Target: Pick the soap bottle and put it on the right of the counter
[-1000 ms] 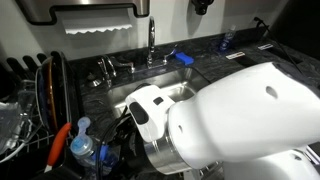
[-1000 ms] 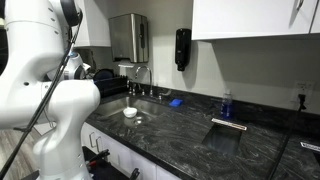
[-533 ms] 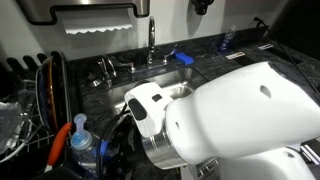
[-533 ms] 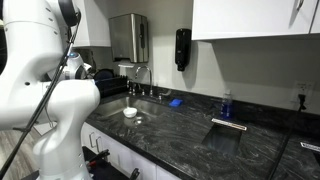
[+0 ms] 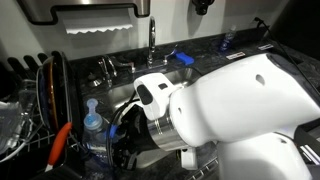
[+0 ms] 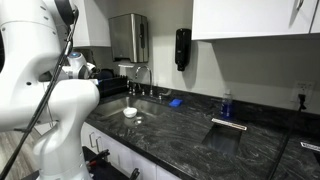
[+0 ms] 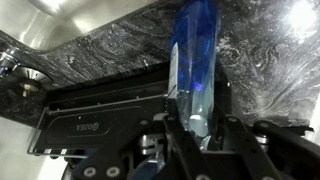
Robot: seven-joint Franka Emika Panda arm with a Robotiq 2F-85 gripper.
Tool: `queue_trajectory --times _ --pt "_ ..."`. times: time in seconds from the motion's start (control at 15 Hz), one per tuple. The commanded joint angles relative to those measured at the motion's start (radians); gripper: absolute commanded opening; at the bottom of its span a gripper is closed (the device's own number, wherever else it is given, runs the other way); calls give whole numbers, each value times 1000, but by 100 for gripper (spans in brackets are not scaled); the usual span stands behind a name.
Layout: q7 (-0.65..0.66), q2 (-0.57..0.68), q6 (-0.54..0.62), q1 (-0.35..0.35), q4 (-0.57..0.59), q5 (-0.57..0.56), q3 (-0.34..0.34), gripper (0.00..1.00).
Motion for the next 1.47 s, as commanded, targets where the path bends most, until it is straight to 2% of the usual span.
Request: queue_trajectory --times 0.0,0.13,0.33,0.87,1.2,1.4 --pt "29 -2 51 89 -51 21 -100 8" --pt "45 -4 61 140 -73 26 -164 8" --pt "55 -18 89 244 -138 54 -304 8" --pt "21 -23 114 588 -367 198 -759 8" --pt "22 -23 121 781 -496 269 -1000 8" --pt "3 -24 112 912 -552 299 -1183 8"
